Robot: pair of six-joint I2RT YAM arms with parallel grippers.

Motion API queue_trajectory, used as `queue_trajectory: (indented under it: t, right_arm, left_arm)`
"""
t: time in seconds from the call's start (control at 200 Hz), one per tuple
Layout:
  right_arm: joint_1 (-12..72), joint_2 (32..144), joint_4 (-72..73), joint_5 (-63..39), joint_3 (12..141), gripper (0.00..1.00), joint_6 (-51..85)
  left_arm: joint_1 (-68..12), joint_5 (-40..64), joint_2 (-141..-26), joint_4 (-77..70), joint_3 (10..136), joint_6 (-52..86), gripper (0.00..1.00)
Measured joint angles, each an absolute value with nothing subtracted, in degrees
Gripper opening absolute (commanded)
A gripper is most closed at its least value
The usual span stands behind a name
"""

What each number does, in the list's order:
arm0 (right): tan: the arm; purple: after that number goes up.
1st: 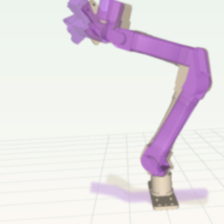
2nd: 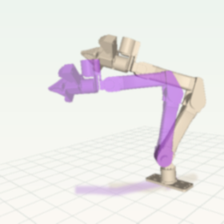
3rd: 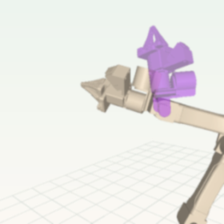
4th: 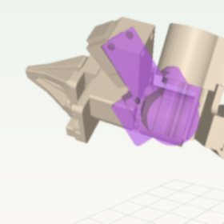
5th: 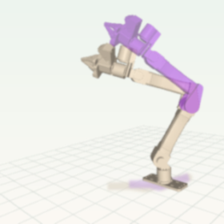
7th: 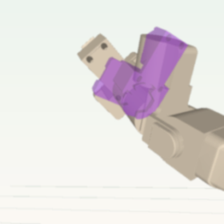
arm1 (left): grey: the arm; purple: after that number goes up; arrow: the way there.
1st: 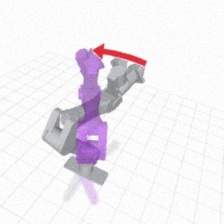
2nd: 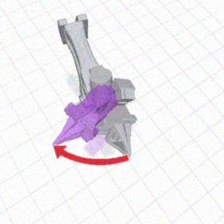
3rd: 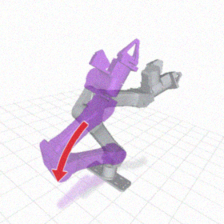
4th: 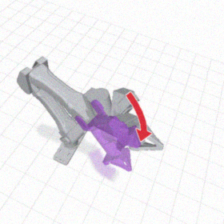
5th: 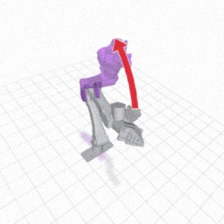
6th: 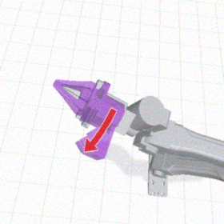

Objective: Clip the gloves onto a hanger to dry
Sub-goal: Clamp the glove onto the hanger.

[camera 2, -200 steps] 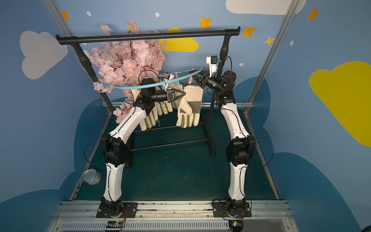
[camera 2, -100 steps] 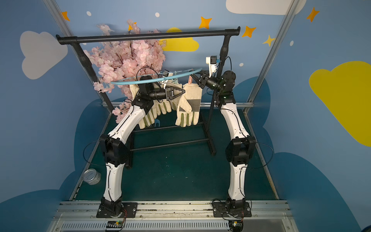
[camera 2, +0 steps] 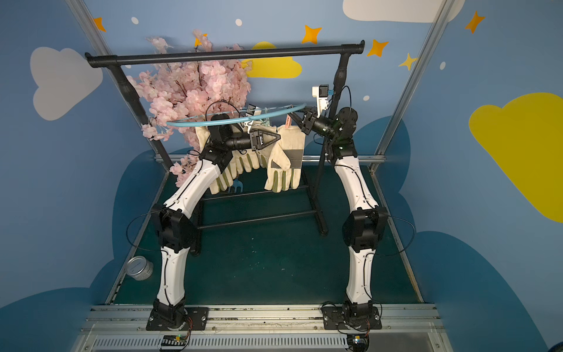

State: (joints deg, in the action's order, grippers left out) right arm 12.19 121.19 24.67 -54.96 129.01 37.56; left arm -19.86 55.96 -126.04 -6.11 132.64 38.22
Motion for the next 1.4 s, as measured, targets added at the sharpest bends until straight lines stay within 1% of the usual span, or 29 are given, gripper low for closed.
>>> queue_trajectory:
  t: [0.16, 0.21, 0.26, 0.335, 0.466, 0.536, 0.591, 0.661, 0.731, 0.776, 0.831, 0.901, 0.926, 0.971, 1.026, 1.056, 1.107, 1.182, 1.232, 1.397]
  right_arm:
    - [12.3, 121.2, 24.6, -55.3, 129.0, 0.11, 37.6]
    - [12.4, 121.2, 24.6, -55.3, 129.0, 0.13, 37.6]
    - [12.4, 121.2, 24.5, -55.3, 129.0, 0.18, 37.6]
    - [12.5, 121.2, 24.3, -55.4, 129.0, 0.34, 37.6]
    - [12.6, 121.2, 23.8, -55.9, 128.9, 0.40, 37.4]
    - [12.7, 121.2, 23.4, -56.2, 128.9, 0.42, 37.3]
    - [12.7, 121.2, 23.1, -56.2, 128.9, 0.43, 37.3]
    - [12.7, 121.2, 22.9, -56.1, 128.9, 0.41, 37.3]
    - [12.7, 121.2, 22.8, -55.9, 128.8, 0.42, 37.4]
    - [12.7, 121.2, 22.9, -55.6, 128.8, 0.46, 37.5]
    - [12.7, 121.2, 22.9, -55.1, 128.8, 0.46, 37.6]
    - [12.7, 121.2, 23.0, -54.8, 128.7, 0.47, 37.8]
    - [12.7, 121.2, 23.1, -54.6, 128.7, 0.48, 37.9]
    - [12.7, 121.2, 23.3, -54.4, 128.7, 0.49, 38.1]
    - [12.7, 121.2, 23.4, -54.1, 128.7, 0.50, 38.2]
    - [12.7, 121.2, 23.4, -54.0, 128.7, 0.52, 38.3]
    - [12.7, 121.2, 23.5, -53.8, 128.7, 0.55, 38.5]
    - [12.8, 121.2, 23.7, -53.5, 128.6, 0.56, 38.7]
    - [12.8, 121.2, 23.9, -53.3, 128.4, 0.57, 38.7]
    - [12.9, 119.2, 24.2, -51.9, 124.0, 0.60, 38.1]
  left_arm:
    - [-19.8, 55.9, -126.0, -7.3, 132.6, 39.2, 0.03]
    - [-19.7, 55.9, -126.1, -7.4, 132.6, 39.4, 0.03]
    - [-19.7, 55.9, -126.1, -7.6, 132.6, 39.5, 0.03]
    - [-19.6, 55.9, -126.1, -7.7, 132.6, 39.5, 0.03]
    - [-19.6, 55.7, -126.0, -7.8, 132.5, 39.3, 0.03]
    - [-19.5, 55.5, -126.0, -8.1, 132.3, 39.2, 0.04]
    - [-19.4, 55.6, -126.0, -8.3, 132.0, 39.0, 0.12]
    - [-19.3, 55.6, -126.0, -8.4, 131.5, 38.8, 0.12]
    - [-19.3, 55.7, -126.0, -8.4, 131.4, 38.5, 0.16]
    - [-19.3, 55.8, -126.0, -8.4, 131.3, 38.2, 0.15]
    - [-19.3, 55.9, -126.0, -8.4, 131.3, 37.7, 0.15]
    - [-19.3, 56.0, -126.0, -8.1, 131.3, 37.3, 0.08]
    - [-19.3, 56.1, -126.0, -7.9, 131.3, 36.8, 0.08]
    - [-19.3, 56.1, -126.0, -7.7, 131.3, 36.5, 0.12]
    - [-19.3, 56.0, -126.0, -7.6, 131.3, 36.2, 0.13]
    - [-19.3, 55.9, -126.0, -7.5, 131.3, 36.1, 0.13]
    - [-19.3, 55.9, -126.0, -7.2, 131.3, 35.9, 0.10]
    - [-19.2, 55.8, -126.0, -6.5, 131.6, 35.7, 0.10]
    - [-19.2, 55.6, -126.0, -5.9, 131.9, 35.6, 0.03]
    - [-19.2, 54.7, -126.0, -5.9, 132.7, 36.2, 0.03]
